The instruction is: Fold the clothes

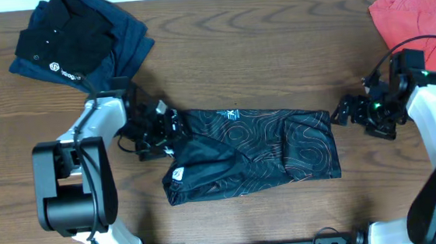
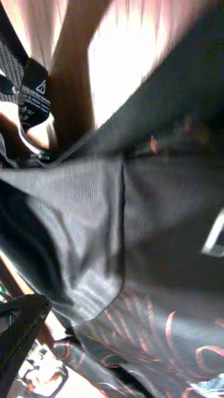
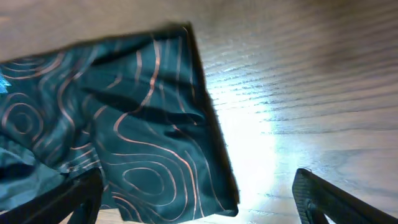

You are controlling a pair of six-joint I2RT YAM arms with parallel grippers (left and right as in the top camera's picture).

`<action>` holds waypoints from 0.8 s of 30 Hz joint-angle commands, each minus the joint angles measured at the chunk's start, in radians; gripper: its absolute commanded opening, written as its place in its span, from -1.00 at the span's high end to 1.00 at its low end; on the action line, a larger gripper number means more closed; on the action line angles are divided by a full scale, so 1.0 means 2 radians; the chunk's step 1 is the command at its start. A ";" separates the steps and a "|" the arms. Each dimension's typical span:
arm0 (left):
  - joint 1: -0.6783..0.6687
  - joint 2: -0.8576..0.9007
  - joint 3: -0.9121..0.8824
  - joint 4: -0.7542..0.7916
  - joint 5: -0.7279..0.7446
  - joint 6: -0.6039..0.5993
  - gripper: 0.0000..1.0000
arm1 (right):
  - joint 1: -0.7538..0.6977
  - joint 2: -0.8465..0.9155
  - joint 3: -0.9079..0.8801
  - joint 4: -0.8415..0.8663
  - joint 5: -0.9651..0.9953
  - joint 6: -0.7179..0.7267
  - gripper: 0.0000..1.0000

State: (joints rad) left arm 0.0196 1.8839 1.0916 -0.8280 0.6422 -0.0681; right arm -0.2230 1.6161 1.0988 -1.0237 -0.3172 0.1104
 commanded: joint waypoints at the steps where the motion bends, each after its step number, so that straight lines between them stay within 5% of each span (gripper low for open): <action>1: 0.023 0.030 -0.011 0.011 -0.082 0.001 -0.96 | 0.001 0.013 -0.005 0.010 -0.016 -0.006 -0.91; 17: 0.065 0.030 -0.012 0.007 -0.082 -0.010 -0.96 | 0.040 0.046 -0.077 0.105 -0.072 -0.012 -0.95; 24: 0.065 0.030 -0.012 0.007 -0.082 -0.010 -0.96 | 0.055 0.046 -0.098 0.114 -0.072 -0.009 -0.82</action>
State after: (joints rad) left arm 0.1413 1.8839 1.0966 -0.8284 0.6209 -0.1013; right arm -0.1246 1.7027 0.9180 -0.8009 -0.4397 0.0925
